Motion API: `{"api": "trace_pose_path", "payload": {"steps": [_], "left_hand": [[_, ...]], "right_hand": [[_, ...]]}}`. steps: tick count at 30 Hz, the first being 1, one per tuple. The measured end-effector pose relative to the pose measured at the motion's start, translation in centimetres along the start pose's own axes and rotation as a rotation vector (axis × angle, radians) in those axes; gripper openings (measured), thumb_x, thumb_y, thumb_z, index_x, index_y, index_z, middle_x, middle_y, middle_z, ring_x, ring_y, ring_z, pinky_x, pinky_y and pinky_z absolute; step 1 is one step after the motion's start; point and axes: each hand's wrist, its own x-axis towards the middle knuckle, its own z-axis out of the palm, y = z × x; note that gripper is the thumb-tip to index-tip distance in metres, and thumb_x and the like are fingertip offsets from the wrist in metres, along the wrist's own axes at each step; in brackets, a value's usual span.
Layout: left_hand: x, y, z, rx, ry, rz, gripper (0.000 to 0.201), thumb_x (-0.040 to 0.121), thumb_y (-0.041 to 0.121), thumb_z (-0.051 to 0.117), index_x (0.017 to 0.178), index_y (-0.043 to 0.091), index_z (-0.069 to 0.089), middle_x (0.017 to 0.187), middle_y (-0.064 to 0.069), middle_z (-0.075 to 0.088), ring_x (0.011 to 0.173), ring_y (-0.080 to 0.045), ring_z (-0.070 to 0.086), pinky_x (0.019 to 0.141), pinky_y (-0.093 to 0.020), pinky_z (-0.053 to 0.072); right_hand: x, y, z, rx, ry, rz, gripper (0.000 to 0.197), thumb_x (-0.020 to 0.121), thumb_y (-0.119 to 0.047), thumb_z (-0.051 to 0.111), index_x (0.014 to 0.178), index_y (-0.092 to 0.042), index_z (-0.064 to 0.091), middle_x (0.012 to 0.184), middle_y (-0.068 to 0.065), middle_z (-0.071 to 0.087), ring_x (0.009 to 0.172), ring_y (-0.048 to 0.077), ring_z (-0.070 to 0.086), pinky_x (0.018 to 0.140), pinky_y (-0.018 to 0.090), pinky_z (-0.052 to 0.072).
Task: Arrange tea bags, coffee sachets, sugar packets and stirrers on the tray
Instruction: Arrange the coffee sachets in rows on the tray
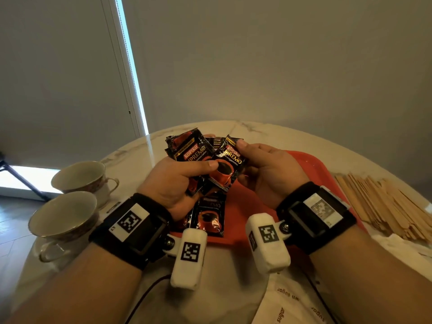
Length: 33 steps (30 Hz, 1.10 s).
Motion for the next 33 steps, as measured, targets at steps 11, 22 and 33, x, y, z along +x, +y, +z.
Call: {"api": "trace_pose_path", "payload": {"steps": [11,22,33], "left_hand": [[0.7,-0.2,0.2,-0.096,0.206,-0.024,0.009,0.095,0.002,0.064,0.104,0.001,0.067,0.098,-0.017,0.079,0.084,-0.028,0.079,0.069,-0.040,0.065],[0.7,0.8,-0.8,-0.224,0.286,0.005,0.030,0.088,-0.009,0.055,0.112,0.009,0.055,0.124,-0.024,0.067,0.095,-0.036,0.078,0.076,-0.042,0.066],[0.6,1.2,-1.0,-0.235,0.255,-0.012,0.018,0.090,-0.007,0.058,0.098,0.008,0.054,0.106,-0.019,0.066,0.092,-0.038,0.078,0.071,-0.039,0.065]], "right_hand": [[-0.2,0.3,0.2,-0.116,-0.057,0.036,0.026,0.091,0.000,0.068,0.115,0.004,0.063,0.099,0.018,0.069,0.080,0.023,0.067,0.062,0.027,0.058],[4.9,-1.0,-3.2,-0.500,0.339,0.272,0.004,0.091,0.000,0.068,0.094,0.002,0.069,0.097,0.016,0.075,0.093,0.031,0.073,0.096,0.048,0.056],[5.8,-0.3,-2.5,-0.720,0.320,0.312,0.020,0.080,-0.014,0.085,0.090,0.000,0.075,0.094,0.017,0.078,0.082,0.025,0.069,0.097,0.048,0.057]]}}
